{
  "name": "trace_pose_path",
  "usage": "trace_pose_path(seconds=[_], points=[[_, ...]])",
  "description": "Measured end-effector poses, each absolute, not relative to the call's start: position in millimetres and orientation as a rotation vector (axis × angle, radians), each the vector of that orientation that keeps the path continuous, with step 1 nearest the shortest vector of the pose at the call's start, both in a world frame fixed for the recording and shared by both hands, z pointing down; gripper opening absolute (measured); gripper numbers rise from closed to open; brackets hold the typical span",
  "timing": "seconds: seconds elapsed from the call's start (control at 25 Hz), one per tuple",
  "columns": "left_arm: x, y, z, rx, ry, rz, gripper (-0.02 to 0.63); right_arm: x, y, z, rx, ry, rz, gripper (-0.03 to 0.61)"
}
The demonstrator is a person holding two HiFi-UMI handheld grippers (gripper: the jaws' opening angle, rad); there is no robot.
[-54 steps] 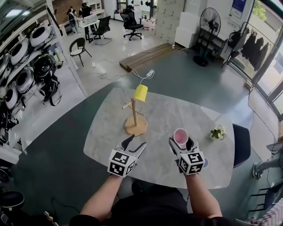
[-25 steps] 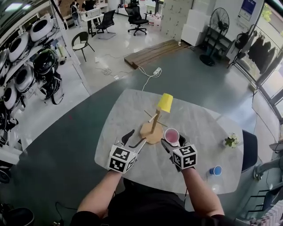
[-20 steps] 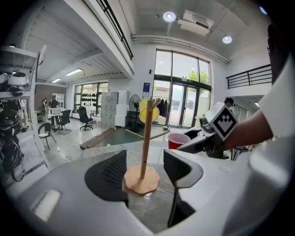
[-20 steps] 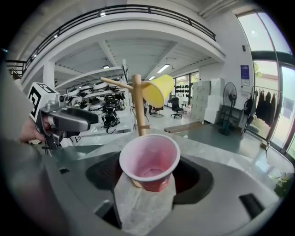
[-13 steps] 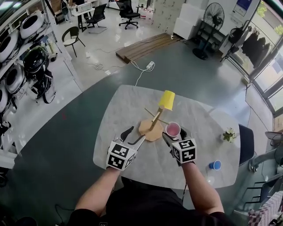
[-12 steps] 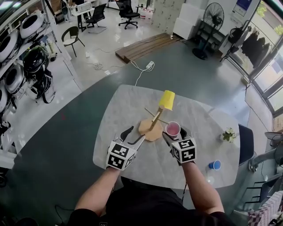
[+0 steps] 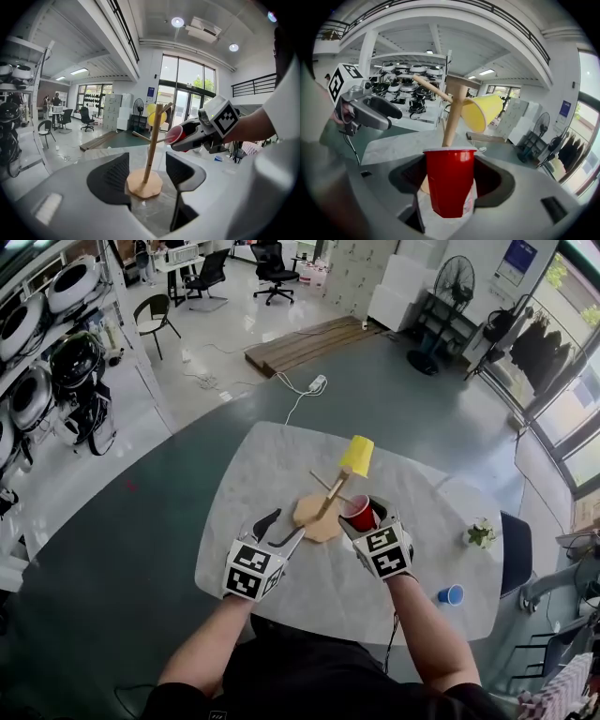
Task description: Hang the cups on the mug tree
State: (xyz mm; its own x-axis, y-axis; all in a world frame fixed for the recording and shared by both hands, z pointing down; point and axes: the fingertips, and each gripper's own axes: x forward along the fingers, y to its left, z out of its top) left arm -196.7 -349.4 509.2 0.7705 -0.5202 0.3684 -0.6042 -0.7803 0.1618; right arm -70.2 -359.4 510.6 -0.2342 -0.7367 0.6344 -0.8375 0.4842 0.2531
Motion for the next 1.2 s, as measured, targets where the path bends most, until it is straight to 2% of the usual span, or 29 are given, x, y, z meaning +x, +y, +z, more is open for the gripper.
trace_pose_path(seconds=[0.32, 1.2], points=[[-212, -345, 516, 2.663, -0.910, 0.441, 0.233, -93, -374, 510, 1.174, -1.957, 0.026, 0.310], [-246, -343, 540, 2.603, -0.897, 0.413, 0.216, -106, -381, 546, 1.002, -1.738, -0.101, 0.311]])
